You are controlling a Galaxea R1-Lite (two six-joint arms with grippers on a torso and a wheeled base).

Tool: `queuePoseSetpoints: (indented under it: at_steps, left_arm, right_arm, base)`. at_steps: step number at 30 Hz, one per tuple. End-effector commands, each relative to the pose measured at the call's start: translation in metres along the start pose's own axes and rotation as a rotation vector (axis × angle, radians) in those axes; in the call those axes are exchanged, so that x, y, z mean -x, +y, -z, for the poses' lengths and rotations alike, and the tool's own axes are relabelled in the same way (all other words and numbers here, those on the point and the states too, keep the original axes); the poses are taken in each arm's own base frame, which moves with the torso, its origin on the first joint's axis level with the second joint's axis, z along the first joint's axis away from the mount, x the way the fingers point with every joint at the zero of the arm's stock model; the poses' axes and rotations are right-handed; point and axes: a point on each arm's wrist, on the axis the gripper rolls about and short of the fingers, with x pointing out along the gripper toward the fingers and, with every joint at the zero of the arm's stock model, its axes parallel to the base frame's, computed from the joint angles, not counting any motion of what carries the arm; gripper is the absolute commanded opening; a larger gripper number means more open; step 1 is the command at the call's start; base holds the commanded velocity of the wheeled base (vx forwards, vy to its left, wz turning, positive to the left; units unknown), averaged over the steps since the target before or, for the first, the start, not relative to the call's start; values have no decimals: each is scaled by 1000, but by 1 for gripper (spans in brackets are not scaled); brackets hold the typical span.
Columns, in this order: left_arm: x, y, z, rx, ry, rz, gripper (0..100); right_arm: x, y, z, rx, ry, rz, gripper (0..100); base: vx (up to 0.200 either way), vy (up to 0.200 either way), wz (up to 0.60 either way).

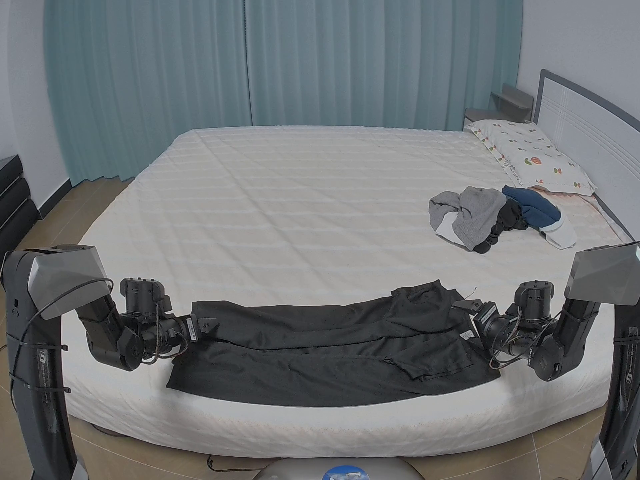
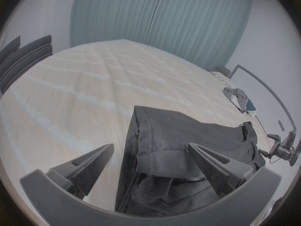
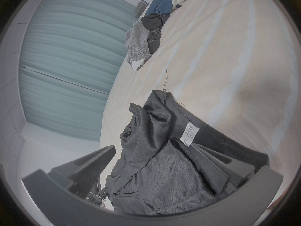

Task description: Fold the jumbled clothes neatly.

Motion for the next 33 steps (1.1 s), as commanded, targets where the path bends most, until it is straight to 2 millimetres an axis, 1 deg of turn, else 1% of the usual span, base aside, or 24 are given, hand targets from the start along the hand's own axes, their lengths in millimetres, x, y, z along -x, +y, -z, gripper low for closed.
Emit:
queuePoseSetpoints:
  at_steps: [1,12,13,19,24,27,33]
  left_arm:
    - [-4,-3,7,-7,12,7,100]
    - [-5,-12,11,-14,22,27,100]
    - [-5,-11,11,-13,23,25,0]
    - [-6,-11,12,-11,24,20,0]
    - [-1,-11,12,25,25,16,0]
    - [3,-9,11,30,8,12,0]
    - [3,-8,10,36,-40,10,0]
  right_arm:
    - [-1,-1,1,1,2,4,100]
    - [-2,-1,2,3,3,4,100]
    - [-2,-1,2,3,3,4,100]
    - [-2,0,2,3,2,2,100]
    - [-1,-1,2,3,3,4,100]
    - [-1,-1,2,3,3,4,100]
    - [-1,0,2,4,3,0,100]
  base:
    - [0,0,0]
    - [0,0,0]
    - [0,0,0]
    - [0,0,0]
    - [0,0,0]
    - [0,0,0]
    - [0,0,0]
